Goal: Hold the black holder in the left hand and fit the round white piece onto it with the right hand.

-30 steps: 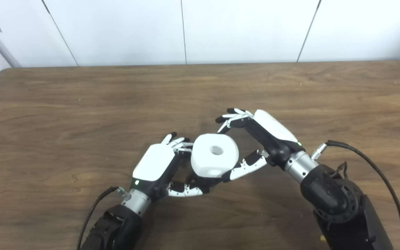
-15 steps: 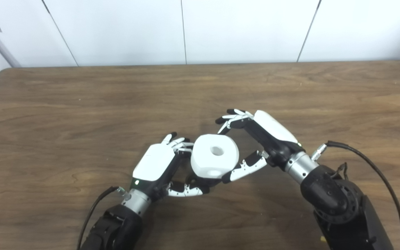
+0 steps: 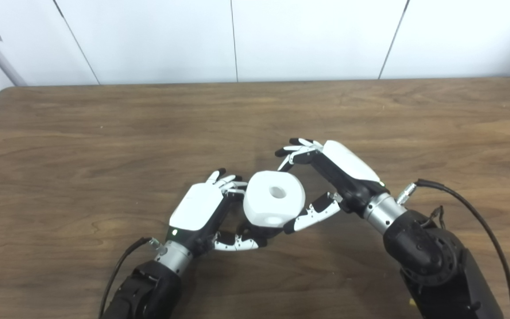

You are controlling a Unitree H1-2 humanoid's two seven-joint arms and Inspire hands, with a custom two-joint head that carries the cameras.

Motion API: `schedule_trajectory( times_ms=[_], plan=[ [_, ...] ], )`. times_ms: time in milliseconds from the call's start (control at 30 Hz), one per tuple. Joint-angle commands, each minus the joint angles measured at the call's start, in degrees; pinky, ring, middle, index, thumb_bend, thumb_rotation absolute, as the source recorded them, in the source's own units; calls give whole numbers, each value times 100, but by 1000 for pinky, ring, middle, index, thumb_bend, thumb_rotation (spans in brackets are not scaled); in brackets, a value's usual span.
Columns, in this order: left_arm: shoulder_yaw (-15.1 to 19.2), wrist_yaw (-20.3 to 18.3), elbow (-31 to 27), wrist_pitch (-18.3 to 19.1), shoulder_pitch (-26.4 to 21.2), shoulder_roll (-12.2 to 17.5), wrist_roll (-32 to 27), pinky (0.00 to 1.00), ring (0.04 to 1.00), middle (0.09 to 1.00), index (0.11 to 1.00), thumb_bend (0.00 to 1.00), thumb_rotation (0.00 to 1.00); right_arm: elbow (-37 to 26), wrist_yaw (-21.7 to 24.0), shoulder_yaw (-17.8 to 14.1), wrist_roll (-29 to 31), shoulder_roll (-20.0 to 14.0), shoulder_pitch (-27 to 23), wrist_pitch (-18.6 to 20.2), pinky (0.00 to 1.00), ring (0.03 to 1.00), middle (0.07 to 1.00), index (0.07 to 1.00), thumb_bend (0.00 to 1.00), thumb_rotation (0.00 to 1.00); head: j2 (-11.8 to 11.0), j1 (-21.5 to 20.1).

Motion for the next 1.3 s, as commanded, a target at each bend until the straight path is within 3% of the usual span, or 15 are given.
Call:
schedule_trajectory(
  times_ms=[0, 33, 67, 167, 900, 1267],
  plan=[
    [-29, -81, 47, -28, -52, 54, 54, 1000, 894, 795, 487, 522, 54, -57, 66, 34, -74, -54, -100, -87, 1000, 963, 853, 493, 524, 153, 6, 4],
    [-29, -82, 45, -26, -54, 52, 54, 1000, 893, 795, 487, 522, 54, -51, 67, 33, -65, -60, -100, -87, 1000, 967, 859, 555, 733, 209, 3, -4],
    [-29, -82, 45, -25, -55, 51, 55, 1000, 893, 794, 487, 522, 53, -47, 68, 32, -61, -64, -100, -88, 1000, 970, 864, 597, 872, 251, 3, -4],
    [-30, -95, 40, -16, -59, 49, 51, 1000, 894, 796, 487, 522, 53, -45, 85, 14, -50, -62, -96, -79, 1000, 975, 873, 629, 979, 284, 5, -1],
    [-30, -18, 117, -70, -63, 38, 41, 1000, 892, 793, 487, 522, 53, -35, 136, -53, -91, -22, -95, -60, 1000, 986, 884, 641, 1000, 310, -37, -4],
    [-31, -51, 88, -28, -48, 32, 49, 1000, 897, 796, 487, 522, 54, -268, 236, -219, -52, -96, -36, 60, 1000, 1000, 931, 709, 1000, 343, -43, 2]
  ],
)
